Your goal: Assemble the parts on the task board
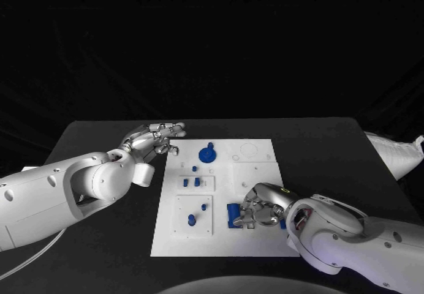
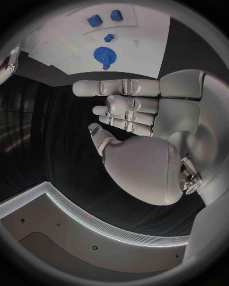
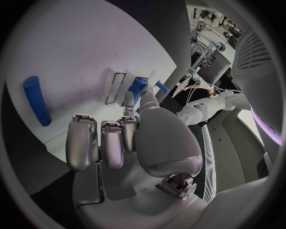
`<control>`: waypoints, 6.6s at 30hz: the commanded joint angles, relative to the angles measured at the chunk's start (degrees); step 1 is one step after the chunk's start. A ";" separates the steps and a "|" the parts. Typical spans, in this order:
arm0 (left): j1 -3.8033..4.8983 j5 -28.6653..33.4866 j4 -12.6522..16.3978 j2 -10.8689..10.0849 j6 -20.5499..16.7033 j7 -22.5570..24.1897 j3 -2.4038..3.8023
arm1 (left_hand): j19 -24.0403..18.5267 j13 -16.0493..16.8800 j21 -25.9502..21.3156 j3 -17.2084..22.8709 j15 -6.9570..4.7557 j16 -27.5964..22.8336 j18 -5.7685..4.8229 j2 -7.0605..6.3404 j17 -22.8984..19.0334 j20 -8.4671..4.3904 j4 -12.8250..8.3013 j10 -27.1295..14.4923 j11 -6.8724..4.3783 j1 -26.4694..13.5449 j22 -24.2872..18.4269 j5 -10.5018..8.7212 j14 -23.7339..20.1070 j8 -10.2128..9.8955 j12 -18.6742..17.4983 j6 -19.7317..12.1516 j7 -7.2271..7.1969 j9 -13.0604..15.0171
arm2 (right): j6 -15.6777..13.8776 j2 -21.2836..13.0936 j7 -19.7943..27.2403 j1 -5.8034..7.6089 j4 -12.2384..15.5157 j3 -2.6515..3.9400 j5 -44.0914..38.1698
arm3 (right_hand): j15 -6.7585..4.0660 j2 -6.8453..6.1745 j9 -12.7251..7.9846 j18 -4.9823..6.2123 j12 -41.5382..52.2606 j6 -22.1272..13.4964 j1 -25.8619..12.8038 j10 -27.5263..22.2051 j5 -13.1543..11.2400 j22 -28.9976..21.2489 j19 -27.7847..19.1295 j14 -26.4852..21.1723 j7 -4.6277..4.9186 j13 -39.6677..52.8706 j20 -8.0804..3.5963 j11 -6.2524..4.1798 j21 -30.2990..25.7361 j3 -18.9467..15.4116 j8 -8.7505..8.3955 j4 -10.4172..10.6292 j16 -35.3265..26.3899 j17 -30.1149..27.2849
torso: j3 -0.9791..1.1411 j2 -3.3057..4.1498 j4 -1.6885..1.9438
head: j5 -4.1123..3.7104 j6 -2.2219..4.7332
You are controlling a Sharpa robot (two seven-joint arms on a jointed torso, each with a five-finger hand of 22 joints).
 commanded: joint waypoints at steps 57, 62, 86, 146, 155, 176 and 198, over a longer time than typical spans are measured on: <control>-0.16 0.21 -0.60 0.55 1.19 0.33 -0.18 | -0.48 0.09 -0.41 -0.18 0.12 -0.07 0.93 0.08 -0.14 0.06 -0.15 -0.54 0.04 -0.36 -0.10 0.14 -0.39 -0.04 0.57 -0.58 0.01 -0.05 | 6.40 -13.38 -4.13 0.09 3.07 -0.15 -11.04 | 2.07 0.46 -5.32 -0.75 -4.47 -3.36 -4.72 1.96 6.13 -1.51 0.27 4.81 3.14 -0.60 1.73 2.07 -1.01 1.59 -7.83 4.72 -0.66 9.46 | -0.04 -0.74 -1.03 | -3.24 0.53; -0.17 0.21 -0.53 0.46 1.22 0.31 -0.18 | -0.48 0.09 -0.41 -0.18 0.12 -0.07 0.93 0.08 -0.14 0.06 -0.15 -0.54 0.04 -0.36 -0.10 0.14 -0.39 -0.04 0.57 -0.58 0.01 -0.05 | 6.49 -12.51 -4.17 -0.30 2.57 -0.16 -11.52 | 2.03 0.51 -5.34 -0.74 -4.47 -3.16 -4.71 1.98 6.24 -1.53 0.27 4.81 3.07 -0.59 1.70 2.02 -1.03 1.67 -7.81 4.82 -0.66 9.46 | -0.08 -0.77 -1.10 | -2.95 0.38; -0.19 0.21 -0.40 0.13 1.26 0.18 -0.19 | -0.48 0.09 -0.41 -0.18 0.12 -0.07 0.93 0.08 -0.14 0.06 -0.15 -0.54 0.04 -0.36 -0.10 0.14 -0.39 -0.04 0.57 -0.58 0.01 -0.05 | 5.19 -9.34 -4.10 -1.93 2.27 -0.15 -12.63 | 1.93 0.46 -5.39 -0.76 -4.38 -2.80 -4.42 2.03 6.44 -1.46 0.30 4.83 2.94 -0.52 1.62 1.90 -1.00 1.87 -7.83 4.82 -0.62 9.53 | -0.04 -0.88 -1.17 | -2.27 -0.05; -0.32 0.21 -0.20 0.01 1.49 -0.07 -0.20 | -0.49 0.11 -0.43 -0.22 0.13 -0.08 0.94 0.11 -0.24 0.07 -0.16 -0.60 0.03 -0.34 -0.15 0.14 -0.44 0.03 0.74 -0.57 0.00 -0.04 | 3.35 -3.24 -4.74 -1.98 0.12 -0.10 -10.83 | 0.37 0.65 -3.46 -0.86 -5.28 0.98 1.10 2.35 3.99 -1.01 0.59 4.93 0.92 -0.83 0.11 0.12 -0.89 6.45 -7.03 3.00 -0.46 9.93 | -0.01 -0.86 -1.16 | -1.52 -4.13; -0.35 0.21 -0.31 0.03 1.54 -0.13 -0.20 | -0.50 0.12 -0.45 -0.20 0.12 -0.08 0.95 0.20 -0.34 0.07 -0.21 -0.66 0.02 -0.24 -0.19 0.16 -0.49 0.09 0.89 -0.58 -0.01 -0.03 | 3.20 -3.39 -4.60 -1.98 0.26 -0.10 -10.70 | 0.41 0.67 -3.36 -0.86 -5.04 0.91 0.80 2.41 3.29 -1.04 0.58 4.93 1.02 -0.67 0.12 0.19 -0.93 6.84 -7.15 3.20 -0.46 9.94 | -0.04 -0.78 -1.15 | -1.69 -4.13; -0.48 0.21 -0.39 0.06 1.70 -0.36 -0.22 | -0.50 0.12 -0.45 -0.20 0.12 -0.08 0.95 0.20 -0.34 0.07 -0.21 -0.66 0.02 -0.24 -0.19 0.16 -0.49 0.09 0.89 -0.58 -0.01 -0.03 | 2.25 -4.04 -4.20 -1.98 0.42 0.00 -10.24 | 0.54 0.91 -3.08 -0.87 -5.02 0.91 -0.63 2.46 1.95 -1.01 0.59 4.93 1.18 -0.59 0.21 0.33 -0.96 7.69 -7.38 4.27 -0.47 9.95 | -0.02 -0.81 -1.19 | -2.14 -3.64; -0.54 0.21 -0.31 -0.01 1.95 -0.73 -0.23 | -0.50 0.12 -0.46 -0.21 0.12 -0.09 0.95 0.21 -0.41 0.07 -0.22 -0.73 0.04 -0.24 -0.21 0.15 -0.53 0.09 0.95 -0.62 0.01 -0.03 | 3.70 -3.97 -4.02 -1.98 0.37 0.02 -14.14 | 0.64 -1.66 -2.36 -0.79 -5.28 0.45 0.18 2.33 1.49 -1.34 0.44 4.89 1.35 -0.49 0.32 0.47 -1.31 9.76 -8.10 4.25 -0.62 9.79 | -0.01 -0.78 -1.17 | -2.13 -3.03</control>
